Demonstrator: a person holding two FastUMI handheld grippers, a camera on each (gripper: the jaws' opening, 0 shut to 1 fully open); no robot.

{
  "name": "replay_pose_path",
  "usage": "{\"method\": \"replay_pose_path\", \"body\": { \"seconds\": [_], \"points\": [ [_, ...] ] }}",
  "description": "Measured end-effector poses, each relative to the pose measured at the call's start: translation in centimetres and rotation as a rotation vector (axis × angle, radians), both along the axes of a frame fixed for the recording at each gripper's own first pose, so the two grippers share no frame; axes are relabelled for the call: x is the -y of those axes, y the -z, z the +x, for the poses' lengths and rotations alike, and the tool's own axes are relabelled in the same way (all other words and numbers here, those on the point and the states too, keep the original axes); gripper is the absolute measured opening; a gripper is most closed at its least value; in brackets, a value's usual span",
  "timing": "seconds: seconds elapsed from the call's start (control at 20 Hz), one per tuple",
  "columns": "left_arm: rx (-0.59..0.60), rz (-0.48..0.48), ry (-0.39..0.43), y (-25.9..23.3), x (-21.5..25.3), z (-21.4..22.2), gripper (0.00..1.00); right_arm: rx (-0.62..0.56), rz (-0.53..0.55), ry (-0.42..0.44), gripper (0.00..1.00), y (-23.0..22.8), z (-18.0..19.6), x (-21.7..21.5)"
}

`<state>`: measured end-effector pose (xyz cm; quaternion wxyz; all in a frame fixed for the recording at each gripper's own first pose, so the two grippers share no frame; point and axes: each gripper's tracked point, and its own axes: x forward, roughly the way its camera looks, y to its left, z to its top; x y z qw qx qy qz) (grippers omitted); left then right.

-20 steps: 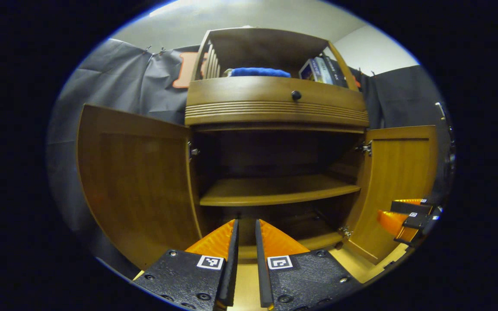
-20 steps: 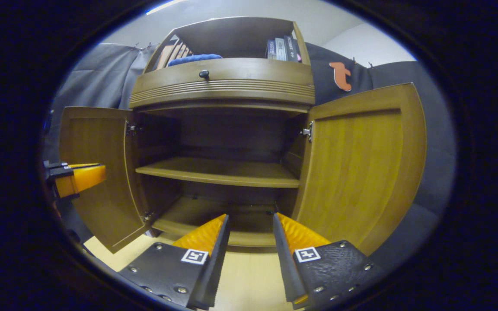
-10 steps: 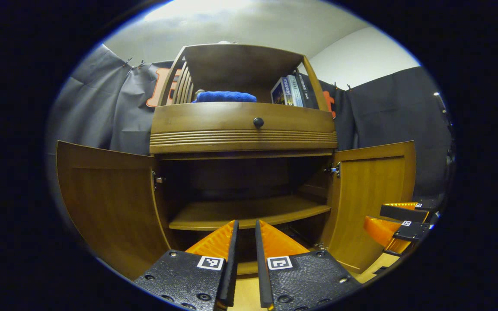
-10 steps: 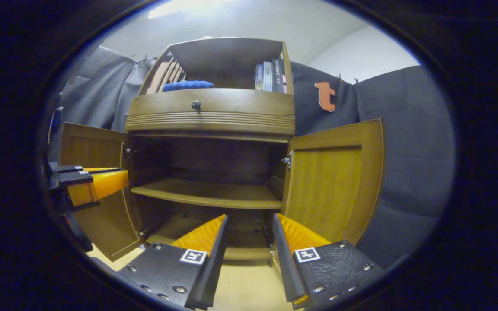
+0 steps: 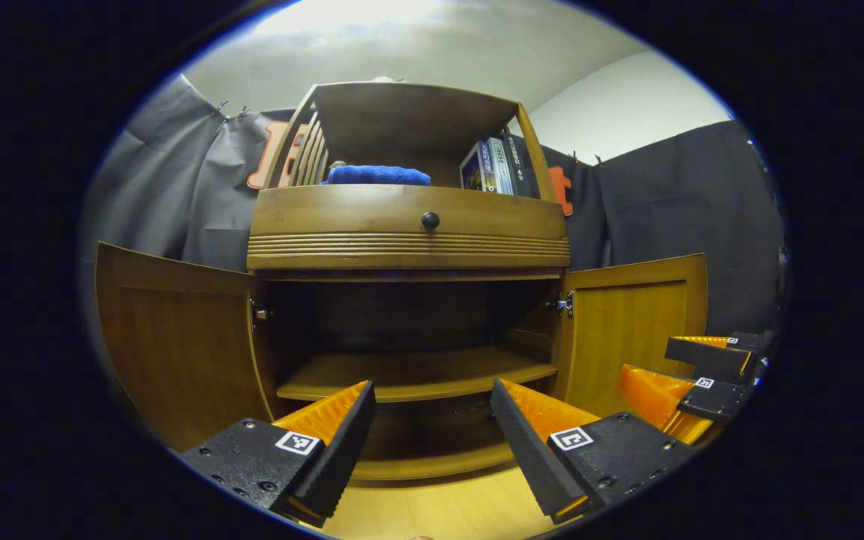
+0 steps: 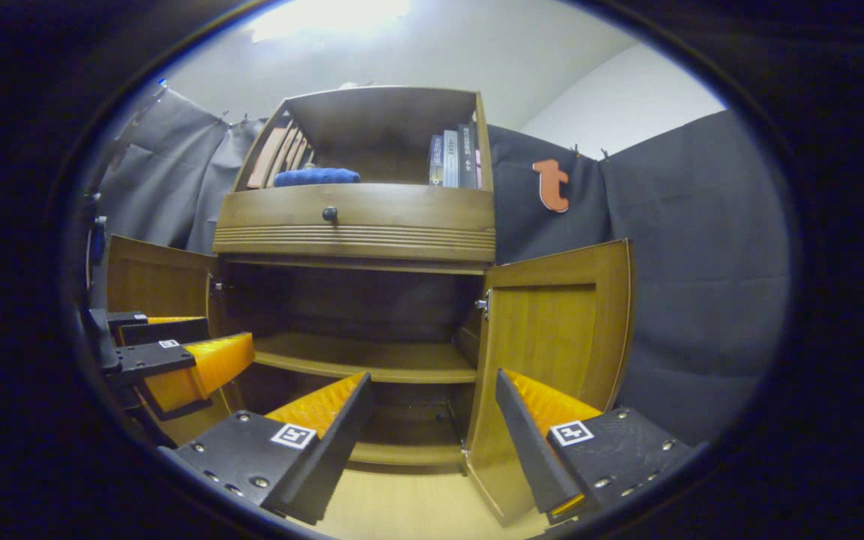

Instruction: Open the right door of the double-door shoe cabinet with the right hand, and open the left door with the left hand.

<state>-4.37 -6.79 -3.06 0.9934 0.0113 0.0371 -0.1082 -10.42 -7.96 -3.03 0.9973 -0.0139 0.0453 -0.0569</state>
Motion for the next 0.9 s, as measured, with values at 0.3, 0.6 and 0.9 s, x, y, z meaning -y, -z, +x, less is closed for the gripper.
{"method": "replay_pose_path", "body": {
  "seconds": [0.3, 0.6, 0.9],
  "points": [
    [-0.009, 0.002, 0.006, 0.3, 0.3, -0.1, 0.96, -0.007, 0.001, 0.002, 0.98, 0.2, -0.1, 0.1],
    [-0.024, 0.001, 0.017, 0.5, 0.2, -0.1, 0.96, -0.016, 0.007, 0.028, 0.98, 0.4, -0.3, 0.5],
    [-0.026, -0.004, 0.062, 0.6, 0.5, -0.1, 0.96, 0.009, 0.021, 0.084, 0.98, -0.4, -1.7, 1.0]
  ]
}}
